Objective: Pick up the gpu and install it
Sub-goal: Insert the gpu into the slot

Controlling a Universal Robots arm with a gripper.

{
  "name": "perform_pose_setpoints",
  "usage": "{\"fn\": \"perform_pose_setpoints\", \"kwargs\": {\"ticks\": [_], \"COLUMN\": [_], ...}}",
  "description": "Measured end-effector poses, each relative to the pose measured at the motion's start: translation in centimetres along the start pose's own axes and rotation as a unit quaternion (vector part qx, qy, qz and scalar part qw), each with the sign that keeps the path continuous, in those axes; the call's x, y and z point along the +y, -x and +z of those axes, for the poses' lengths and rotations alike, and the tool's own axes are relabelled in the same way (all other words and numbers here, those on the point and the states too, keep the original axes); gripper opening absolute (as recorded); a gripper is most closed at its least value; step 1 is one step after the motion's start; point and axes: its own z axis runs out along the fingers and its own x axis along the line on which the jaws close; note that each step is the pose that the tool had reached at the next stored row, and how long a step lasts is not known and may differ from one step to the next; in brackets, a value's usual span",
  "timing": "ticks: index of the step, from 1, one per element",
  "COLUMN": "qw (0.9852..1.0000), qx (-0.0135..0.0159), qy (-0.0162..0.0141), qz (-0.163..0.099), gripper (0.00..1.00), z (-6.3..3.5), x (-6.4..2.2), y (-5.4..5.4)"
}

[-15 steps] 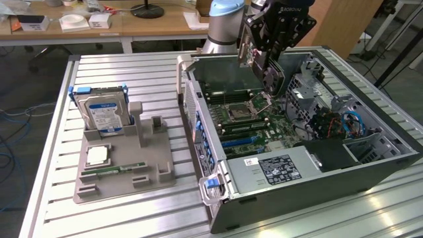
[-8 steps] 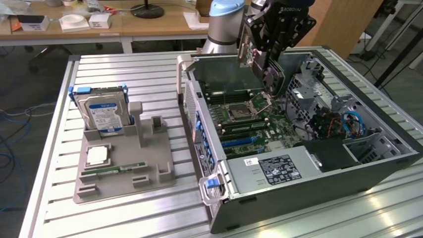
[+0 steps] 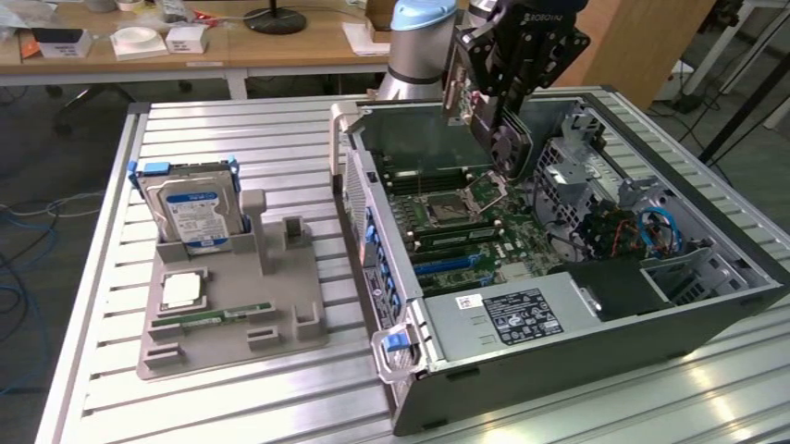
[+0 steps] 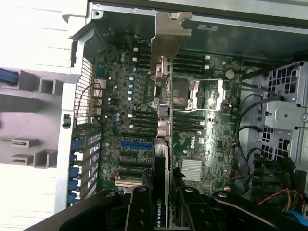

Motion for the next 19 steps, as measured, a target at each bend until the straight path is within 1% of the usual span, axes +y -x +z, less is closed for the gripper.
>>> {"fn": "perform_pose_setpoints", "kwargs": {"ticks": [19], "qw": [0.9995], "qx": [0.0015], "qy": [0.0006], "qz": [-0.032], "gripper": [0.26], "z": [0.00], "x": [0.00], "y": [0.01]}}
